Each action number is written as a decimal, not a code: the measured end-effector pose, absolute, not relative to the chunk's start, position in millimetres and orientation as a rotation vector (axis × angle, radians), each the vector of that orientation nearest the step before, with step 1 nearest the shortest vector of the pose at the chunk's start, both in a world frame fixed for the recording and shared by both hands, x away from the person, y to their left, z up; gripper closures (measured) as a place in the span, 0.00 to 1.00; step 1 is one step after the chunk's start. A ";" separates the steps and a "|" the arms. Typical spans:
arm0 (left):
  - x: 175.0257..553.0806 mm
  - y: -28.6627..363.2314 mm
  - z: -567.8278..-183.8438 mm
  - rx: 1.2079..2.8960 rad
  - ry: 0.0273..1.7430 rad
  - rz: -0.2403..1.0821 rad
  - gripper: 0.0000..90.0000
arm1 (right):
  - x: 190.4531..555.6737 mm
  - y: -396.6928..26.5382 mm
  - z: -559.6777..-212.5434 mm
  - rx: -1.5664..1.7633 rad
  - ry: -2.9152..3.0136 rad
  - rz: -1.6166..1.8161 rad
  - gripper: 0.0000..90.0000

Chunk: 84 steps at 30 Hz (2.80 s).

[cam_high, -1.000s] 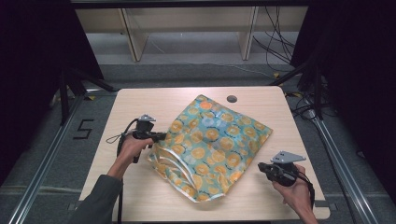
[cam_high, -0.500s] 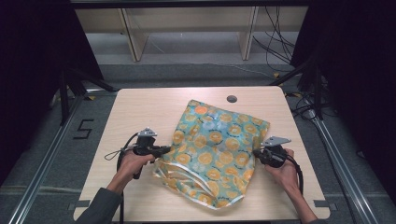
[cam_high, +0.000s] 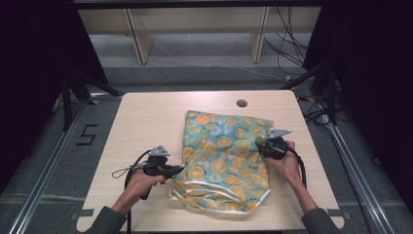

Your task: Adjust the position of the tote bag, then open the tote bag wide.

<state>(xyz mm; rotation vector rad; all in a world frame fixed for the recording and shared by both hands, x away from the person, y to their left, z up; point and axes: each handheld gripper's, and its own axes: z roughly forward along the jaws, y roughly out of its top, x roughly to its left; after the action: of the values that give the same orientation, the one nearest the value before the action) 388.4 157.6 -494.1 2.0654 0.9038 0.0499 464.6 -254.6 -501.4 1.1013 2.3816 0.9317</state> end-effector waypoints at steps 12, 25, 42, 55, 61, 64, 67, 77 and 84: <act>366.4 146.4 -490.3 2.107 0.844 0.103 0.80 | 477.0 -263.7 -480.3 1.089 2.284 1.035 0.92; 336.8 137.0 -442.4 2.123 0.718 0.219 0.44 | 400.2 -258.9 -442.6 1.059 2.437 1.236 0.69; 330.9 99.9 -465.8 2.285 0.588 0.355 0.46 | 360.7 -238.9 -446.3 0.979 2.510 1.256 0.57; 355.3 105.0 -434.3 2.165 0.570 0.422 0.98 | 346.0 -217.9 -444.2 0.845 2.562 1.287 0.54; 379.7 114.5 -412.2 2.070 0.636 0.423 0.98 | 344.1 -219.9 -437.7 0.873 2.549 1.310 0.54; 393.2 119.1 -406.0 2.023 0.678 0.408 0.98 | 344.4 -221.6 -433.8 0.853 2.531 1.316 0.53; 401.6 120.7 -404.3 1.993 0.693 0.389 0.98 | 343.9 -221.8 -432.7 0.856 2.519 1.331 0.53; 435.6 123.7 -400.7 1.912 0.767 0.351 0.98 | 349.0 -223.4 -432.9 0.857 2.484 1.280 0.55; 447.7 128.6 -408.5 1.897 0.805 0.343 0.98 | 362.9 -221.5 -434.7 0.784 2.445 1.192 0.92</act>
<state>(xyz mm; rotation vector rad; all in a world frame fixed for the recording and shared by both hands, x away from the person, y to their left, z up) 447.7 128.6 -408.5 1.8970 0.8052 0.3427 362.9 -221.5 -434.7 0.7842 2.4447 1.1916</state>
